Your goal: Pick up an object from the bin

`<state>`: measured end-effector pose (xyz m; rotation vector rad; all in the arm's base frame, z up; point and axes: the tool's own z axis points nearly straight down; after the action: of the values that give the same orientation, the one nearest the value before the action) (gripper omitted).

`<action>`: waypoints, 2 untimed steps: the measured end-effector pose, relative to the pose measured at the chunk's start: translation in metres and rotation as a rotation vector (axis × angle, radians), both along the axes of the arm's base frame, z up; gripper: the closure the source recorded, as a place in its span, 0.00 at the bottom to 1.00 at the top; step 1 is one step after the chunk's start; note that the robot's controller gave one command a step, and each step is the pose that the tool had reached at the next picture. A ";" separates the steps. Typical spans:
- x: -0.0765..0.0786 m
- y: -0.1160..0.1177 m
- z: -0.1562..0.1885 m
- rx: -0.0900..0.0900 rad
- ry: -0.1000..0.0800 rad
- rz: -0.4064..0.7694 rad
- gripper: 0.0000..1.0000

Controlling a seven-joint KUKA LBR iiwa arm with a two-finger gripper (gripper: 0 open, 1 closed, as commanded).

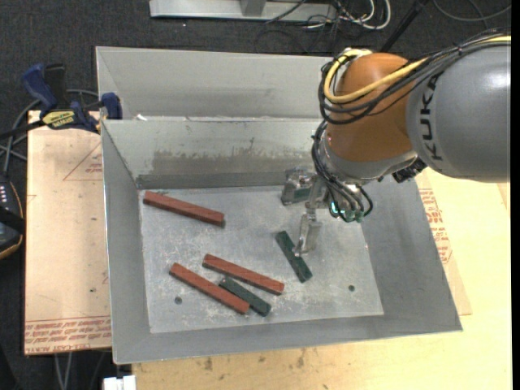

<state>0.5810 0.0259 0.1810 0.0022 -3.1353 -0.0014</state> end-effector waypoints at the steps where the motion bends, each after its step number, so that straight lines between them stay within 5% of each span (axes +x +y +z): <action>1: -0.081 0.034 -0.045 0.002 -0.002 0.261 0.00; 2: 0.035 0.069 -0.113 0.002 -0.012 0.375 0.00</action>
Offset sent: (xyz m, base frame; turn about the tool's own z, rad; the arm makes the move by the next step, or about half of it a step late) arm -0.0795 0.0330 -0.0429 -0.2612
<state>0.6158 0.0944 0.0679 0.5891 -3.0912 -0.0031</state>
